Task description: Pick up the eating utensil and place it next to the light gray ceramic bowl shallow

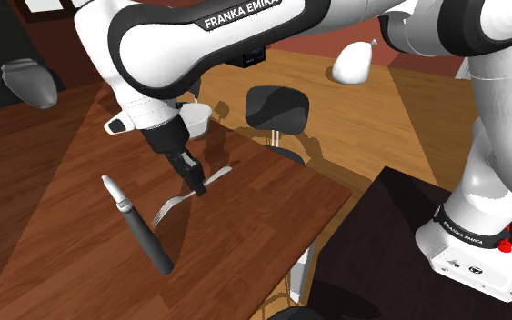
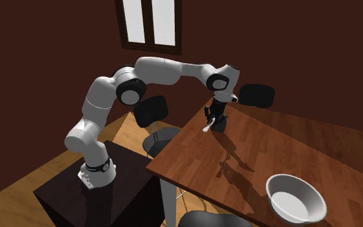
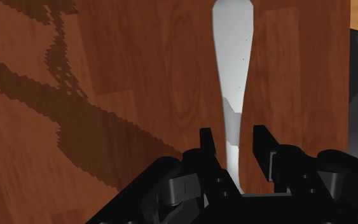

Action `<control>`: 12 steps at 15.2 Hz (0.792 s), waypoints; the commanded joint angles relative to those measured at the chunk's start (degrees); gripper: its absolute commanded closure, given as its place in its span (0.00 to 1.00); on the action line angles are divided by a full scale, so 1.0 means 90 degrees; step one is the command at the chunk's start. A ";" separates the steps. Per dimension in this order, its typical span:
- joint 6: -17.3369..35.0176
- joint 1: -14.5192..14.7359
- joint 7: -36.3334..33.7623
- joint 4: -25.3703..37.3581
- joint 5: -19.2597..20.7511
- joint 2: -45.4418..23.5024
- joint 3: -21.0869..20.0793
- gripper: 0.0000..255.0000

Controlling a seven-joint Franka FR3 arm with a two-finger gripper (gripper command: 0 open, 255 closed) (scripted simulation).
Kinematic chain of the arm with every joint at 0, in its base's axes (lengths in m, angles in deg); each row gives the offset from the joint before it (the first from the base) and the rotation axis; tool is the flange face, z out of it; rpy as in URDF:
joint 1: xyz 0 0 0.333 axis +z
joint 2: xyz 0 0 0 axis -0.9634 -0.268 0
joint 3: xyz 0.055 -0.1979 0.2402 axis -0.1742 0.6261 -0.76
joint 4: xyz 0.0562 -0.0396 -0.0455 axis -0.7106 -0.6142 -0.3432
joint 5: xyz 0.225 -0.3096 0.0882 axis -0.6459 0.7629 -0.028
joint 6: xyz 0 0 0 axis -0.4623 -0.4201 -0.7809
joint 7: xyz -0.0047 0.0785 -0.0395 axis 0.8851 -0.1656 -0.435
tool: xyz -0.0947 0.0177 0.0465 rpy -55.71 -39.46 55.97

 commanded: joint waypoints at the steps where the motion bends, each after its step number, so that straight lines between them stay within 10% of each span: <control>1: -0.0158 0.0007 0.0000 0.0130 -0.0010 0.0028 -0.0007 1.00; 12: -0.0481 -0.0604 0.0765 0.0126 -0.0033 0.0340 0.0173 1.00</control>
